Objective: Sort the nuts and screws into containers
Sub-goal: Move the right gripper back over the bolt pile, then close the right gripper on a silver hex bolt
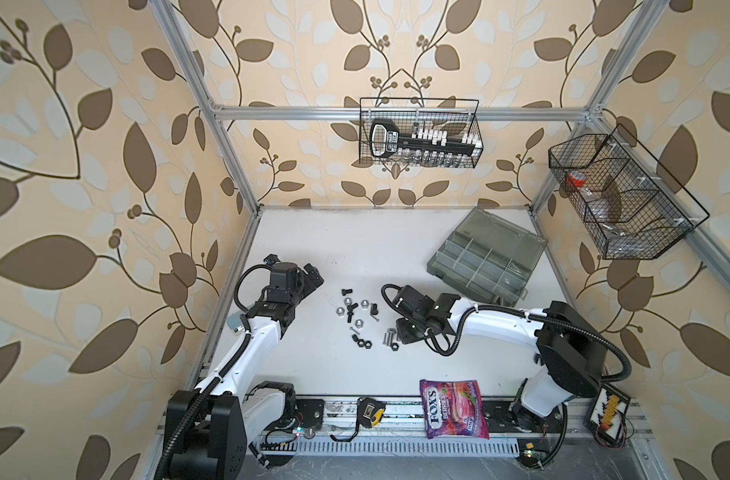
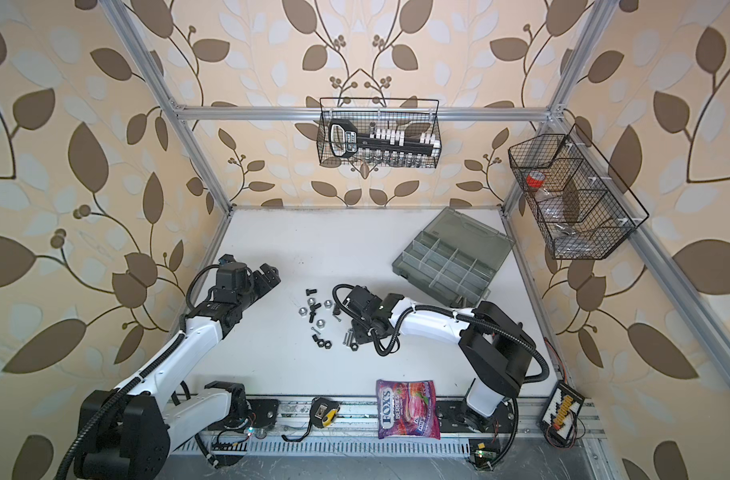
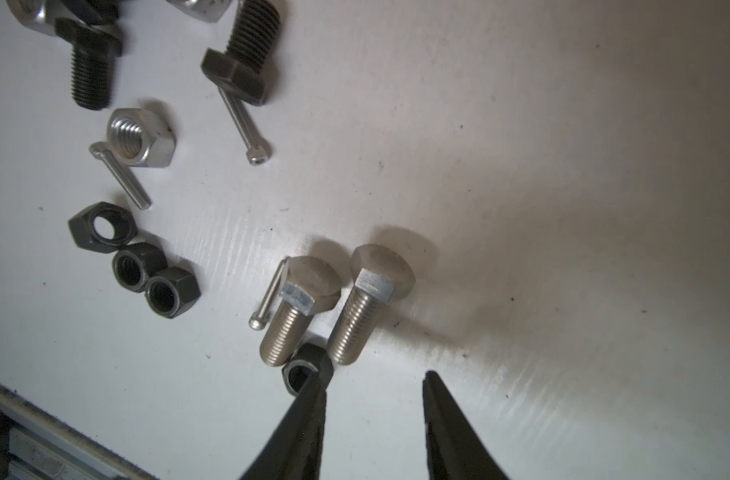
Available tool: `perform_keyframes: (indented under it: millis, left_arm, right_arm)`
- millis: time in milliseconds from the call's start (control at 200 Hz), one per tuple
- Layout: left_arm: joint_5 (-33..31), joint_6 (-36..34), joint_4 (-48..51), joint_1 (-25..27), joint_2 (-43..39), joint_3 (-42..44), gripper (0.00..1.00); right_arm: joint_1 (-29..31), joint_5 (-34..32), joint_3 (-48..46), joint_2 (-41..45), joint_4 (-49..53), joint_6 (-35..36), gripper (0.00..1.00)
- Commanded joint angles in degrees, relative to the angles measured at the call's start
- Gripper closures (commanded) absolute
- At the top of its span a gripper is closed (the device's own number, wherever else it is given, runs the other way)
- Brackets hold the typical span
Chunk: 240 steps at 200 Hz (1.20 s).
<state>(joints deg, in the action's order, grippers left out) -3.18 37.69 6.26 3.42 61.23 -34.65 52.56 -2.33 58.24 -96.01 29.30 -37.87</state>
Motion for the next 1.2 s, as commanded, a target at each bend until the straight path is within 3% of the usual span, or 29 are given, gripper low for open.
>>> perform_keyframes:
  millis: [0, 500, 835, 1100, 1195]
  left_arm:
    - [-1.1, 0.1, 0.9, 0.2, -1.4, -2.2, 0.01]
    - [-0.9, -0.1, 0.8, 0.2, -1.2, -2.0, 0.01]
    - [-1.0, -0.1, 0.7, 0.3, -1.3, -2.1, 0.01]
    - [-0.8, -0.2, 0.7, 0.2, -1.1, -2.2, 0.01]
    - [-0.8, -0.2, 0.5, 0.2, -0.9, -2.1, 0.01]
  right_arm:
    - [0.2, 0.7, 1.9, -2.0, 0.0, 0.9, 0.6]
    - [0.3, -1.9, 5.1, -8.1, 1.3, 0.2, 0.6]
    - [0.2, -4.7, 5.9, -10.3, 3.0, 0.0, 0.68]
    - [-0.1, -5.5, 6.1, -9.7, 3.0, 0.3, 0.96]
    - [-0.9, -5.6, 5.3, -7.7, 3.0, 0.1, 1.0]
